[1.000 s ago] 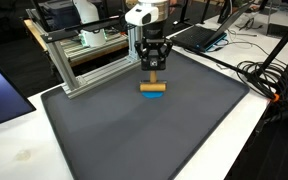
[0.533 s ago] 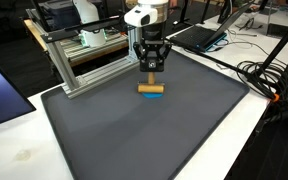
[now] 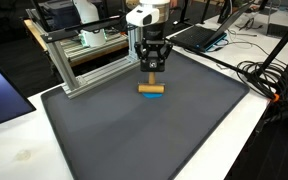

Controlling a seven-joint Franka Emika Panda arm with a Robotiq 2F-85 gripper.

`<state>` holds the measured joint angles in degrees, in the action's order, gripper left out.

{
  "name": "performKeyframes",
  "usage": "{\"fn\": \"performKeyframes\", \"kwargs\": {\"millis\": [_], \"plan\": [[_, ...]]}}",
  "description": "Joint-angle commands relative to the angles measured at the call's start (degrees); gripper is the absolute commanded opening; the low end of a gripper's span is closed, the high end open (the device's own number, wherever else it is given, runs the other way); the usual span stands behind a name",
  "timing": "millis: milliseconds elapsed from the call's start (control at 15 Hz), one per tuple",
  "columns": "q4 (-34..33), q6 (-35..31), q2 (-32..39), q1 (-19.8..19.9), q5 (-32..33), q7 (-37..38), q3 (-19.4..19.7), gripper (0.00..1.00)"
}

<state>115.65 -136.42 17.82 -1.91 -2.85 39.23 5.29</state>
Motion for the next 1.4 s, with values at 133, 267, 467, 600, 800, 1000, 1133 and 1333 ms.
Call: {"fn": "performKeyframes", "kwargs": {"millis": [133,267,467,600,800,1000,1133,1333], "plan": [[-1.64,-0.45,3.75,-0.18,-1.62,-0.89,-0.98,0.22],[-1.95,0.39,4.0,-0.16,-1.77,-1.48,-1.18,0.22],[-2.43,1.28,4.21,-0.1,-1.99,-2.23,-1.31,0.22],[-2.8,1.82,4.39,-0.04,-2.16,-2.59,-1.34,0.22],[-3.43,3.11,4.69,0.11,-2.6,-3.34,-1.53,0.22],[-3.9,3.64,5.0,0.08,-2.59,-3.54,-1.44,0.22],[-4.17,4.09,5.09,0.19,-2.85,-3.91,-1.51,0.22],[-4.61,4.94,5.22,0.36,-3.4,-4.56,-1.62,0.22]]}}
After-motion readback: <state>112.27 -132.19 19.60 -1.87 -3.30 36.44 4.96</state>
